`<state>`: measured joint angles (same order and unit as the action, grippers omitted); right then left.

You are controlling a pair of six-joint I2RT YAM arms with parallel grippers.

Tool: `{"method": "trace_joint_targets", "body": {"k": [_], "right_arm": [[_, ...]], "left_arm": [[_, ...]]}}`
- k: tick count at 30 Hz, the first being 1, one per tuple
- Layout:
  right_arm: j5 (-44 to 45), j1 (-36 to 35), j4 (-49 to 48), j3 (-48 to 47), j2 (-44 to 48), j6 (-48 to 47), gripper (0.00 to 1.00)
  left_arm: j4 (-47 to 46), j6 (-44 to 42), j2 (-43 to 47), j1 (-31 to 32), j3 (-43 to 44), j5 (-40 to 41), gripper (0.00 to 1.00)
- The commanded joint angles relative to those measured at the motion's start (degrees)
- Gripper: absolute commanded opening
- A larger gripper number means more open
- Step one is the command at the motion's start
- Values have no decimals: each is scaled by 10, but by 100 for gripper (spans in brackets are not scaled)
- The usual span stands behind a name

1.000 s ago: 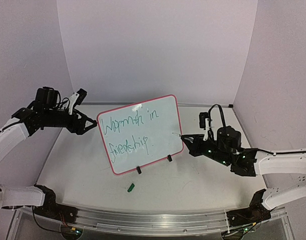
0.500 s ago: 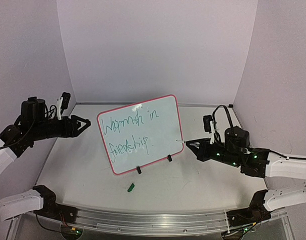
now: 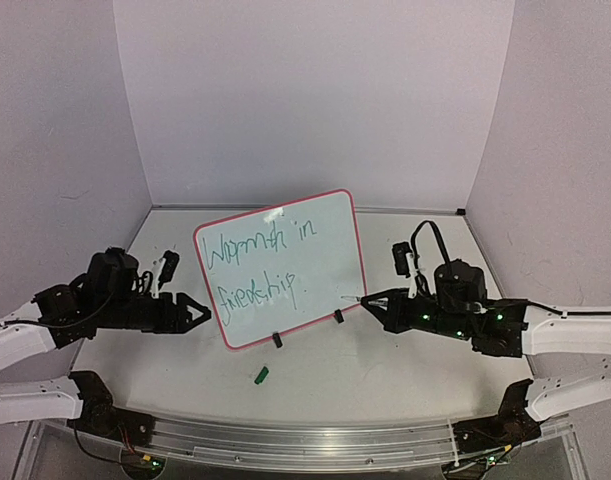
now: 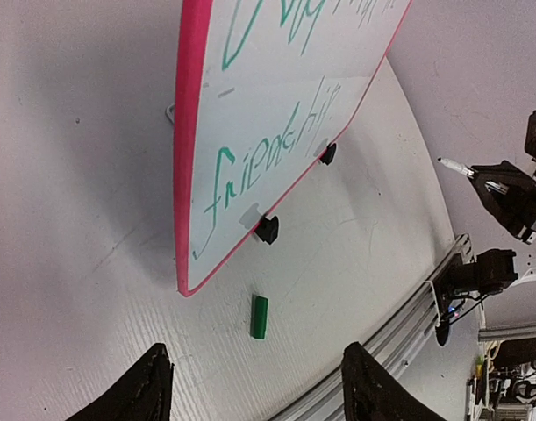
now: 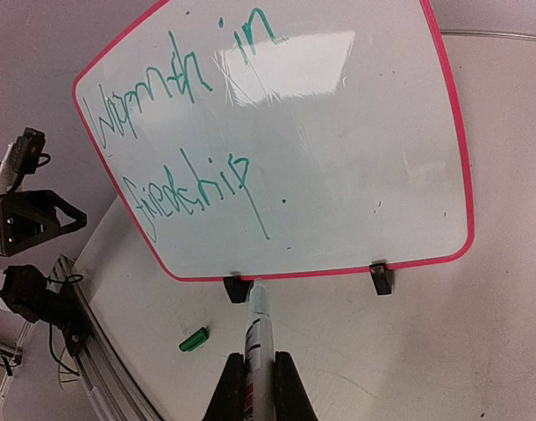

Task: Write a sentence on the whiteboard
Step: Adjust the pen cap at the center of the board.

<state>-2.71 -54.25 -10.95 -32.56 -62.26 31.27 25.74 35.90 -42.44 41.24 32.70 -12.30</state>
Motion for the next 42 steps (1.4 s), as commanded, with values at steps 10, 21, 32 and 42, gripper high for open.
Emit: {"method": "trace_joint_targets", "body": {"k": [10,21,32,42], "right_arm": [[24,-14,-35,0,-38,30,0],[56,-15,-45,16,-25,48,0],[64,-16,-45,21,-22,48,0],[69,-16,-45,27,-12,47,0]], "left_arm": [[-179,74,-195,250,-21,219,64],[-254,100,-350,259,-5,163,64],[-280,112,-436,264,25,97,54],[-271,138,-463,274,39,71,51]]}}
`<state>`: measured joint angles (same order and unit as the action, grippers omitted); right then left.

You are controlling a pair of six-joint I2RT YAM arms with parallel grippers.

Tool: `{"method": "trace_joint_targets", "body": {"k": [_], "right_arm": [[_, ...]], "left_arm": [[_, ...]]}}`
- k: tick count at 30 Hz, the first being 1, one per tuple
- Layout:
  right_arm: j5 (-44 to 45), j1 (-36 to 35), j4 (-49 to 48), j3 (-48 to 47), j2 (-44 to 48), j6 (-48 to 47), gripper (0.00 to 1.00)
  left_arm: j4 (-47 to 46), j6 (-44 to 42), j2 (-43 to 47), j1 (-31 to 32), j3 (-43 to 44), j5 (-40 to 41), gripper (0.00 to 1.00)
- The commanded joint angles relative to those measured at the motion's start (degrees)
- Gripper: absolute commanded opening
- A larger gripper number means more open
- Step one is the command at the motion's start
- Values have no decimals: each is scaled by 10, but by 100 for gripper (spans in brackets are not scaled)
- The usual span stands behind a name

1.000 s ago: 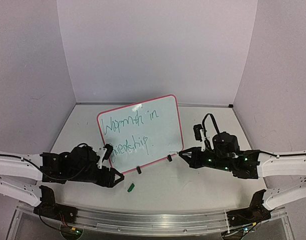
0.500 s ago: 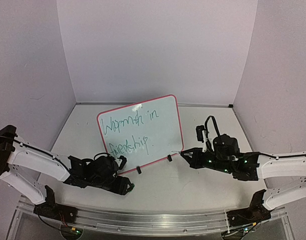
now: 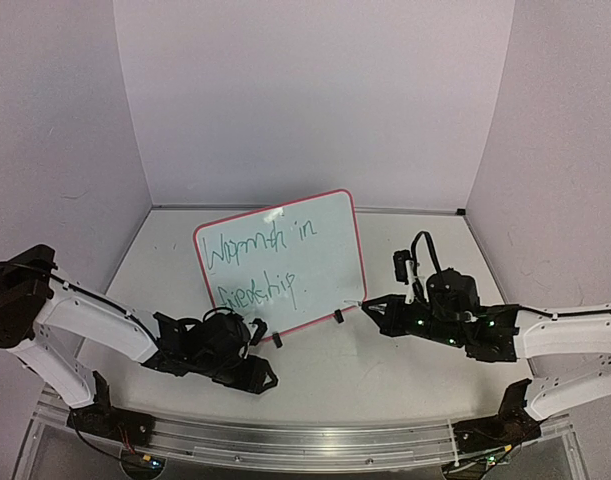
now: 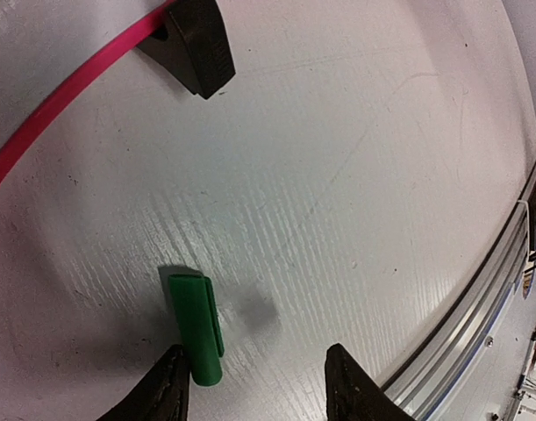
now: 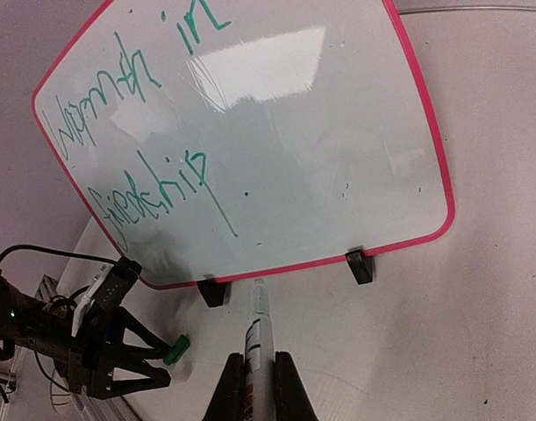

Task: Write a sentence on the whiteboard
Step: Adjust the pen cap at the center of the board.

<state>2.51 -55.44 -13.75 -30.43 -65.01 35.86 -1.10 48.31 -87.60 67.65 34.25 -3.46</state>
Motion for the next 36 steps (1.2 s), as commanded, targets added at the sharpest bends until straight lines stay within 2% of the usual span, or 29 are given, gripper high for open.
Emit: {"method": "trace_joint_targets", "body": {"k": [1,13,20,26,36], "right_arm": [[18,-4,-17,7,17,2,0],[26,-4,-10,13,36,4,0],[28,-4,-7,22,50,9,0],[28,-4,-5,22,53,5,0],[24,-4,-5,23,51,8,0]], "left_arm": [[-3,15,-17,12,27,-20,51],[-30,-43,-105,18,102,-39,50],[-38,-76,-65,17,100,-22,53],[16,-120,-44,13,108,-8,59],[91,-195,-48,-16,127,29,60]]}}
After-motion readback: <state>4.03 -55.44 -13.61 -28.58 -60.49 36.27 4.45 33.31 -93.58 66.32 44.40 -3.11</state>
